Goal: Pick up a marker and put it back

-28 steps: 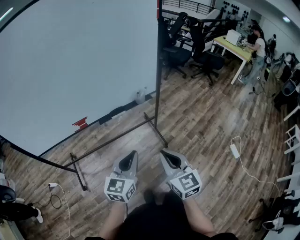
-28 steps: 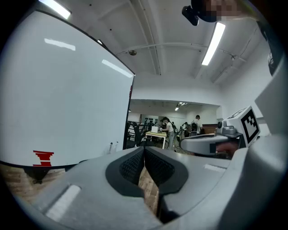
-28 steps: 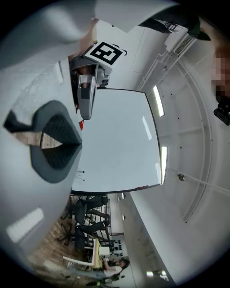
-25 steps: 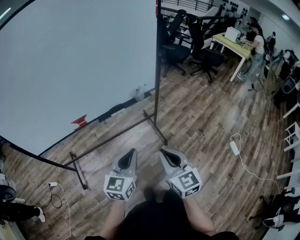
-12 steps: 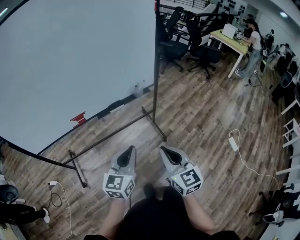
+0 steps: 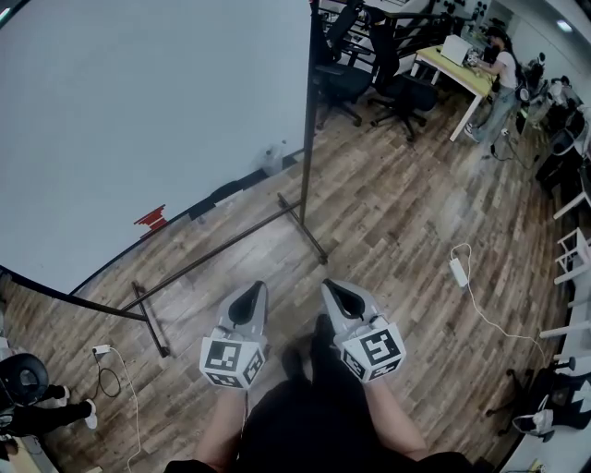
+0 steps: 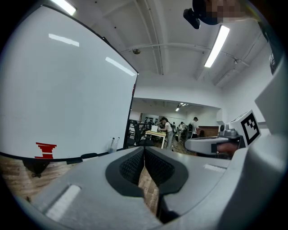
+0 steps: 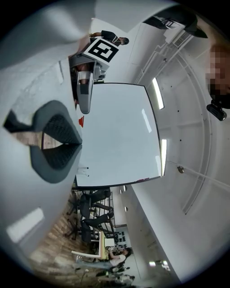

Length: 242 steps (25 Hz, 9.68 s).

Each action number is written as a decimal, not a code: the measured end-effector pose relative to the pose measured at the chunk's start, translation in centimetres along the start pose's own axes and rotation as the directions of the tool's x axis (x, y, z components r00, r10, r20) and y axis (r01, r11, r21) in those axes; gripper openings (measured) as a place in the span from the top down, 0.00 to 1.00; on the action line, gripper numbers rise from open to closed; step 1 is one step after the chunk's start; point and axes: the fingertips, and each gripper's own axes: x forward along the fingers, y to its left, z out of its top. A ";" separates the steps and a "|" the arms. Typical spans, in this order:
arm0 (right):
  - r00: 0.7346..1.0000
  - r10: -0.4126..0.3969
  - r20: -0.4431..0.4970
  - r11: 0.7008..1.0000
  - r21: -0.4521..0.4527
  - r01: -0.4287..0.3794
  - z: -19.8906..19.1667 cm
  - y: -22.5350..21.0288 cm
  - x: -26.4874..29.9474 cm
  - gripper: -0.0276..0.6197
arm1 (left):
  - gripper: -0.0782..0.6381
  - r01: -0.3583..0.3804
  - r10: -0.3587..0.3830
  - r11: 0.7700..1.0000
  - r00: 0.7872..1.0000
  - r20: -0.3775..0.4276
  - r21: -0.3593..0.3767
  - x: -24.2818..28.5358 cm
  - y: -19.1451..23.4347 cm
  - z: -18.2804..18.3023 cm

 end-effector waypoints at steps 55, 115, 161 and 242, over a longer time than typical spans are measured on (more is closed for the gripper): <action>0.969 0.245 -0.038 0.969 0.029 -0.244 2.9 -17.3 22.0 0.95 | 0.87 -0.169 0.170 0.985 0.983 -0.075 0.020 24.3 9.1 2.3; 0.993 -0.038 -0.113 0.995 0.089 0.048 3.4 -24.4 33.5 0.95 | 0.74 0.082 -0.002 0.973 0.937 -0.349 0.215 42.9 22.9 -5.8; 0.988 0.148 -0.037 0.988 0.055 -0.146 3.9 -22.5 24.1 0.95 | 0.79 -0.186 0.192 0.960 0.981 -0.007 0.209 32.1 13.7 4.6; 0.991 0.131 -0.006 0.991 0.035 -0.131 2.8 -9.7 15.0 0.95 | 0.79 -0.073 0.067 0.988 0.997 0.043 0.138 14.2 7.6 3.7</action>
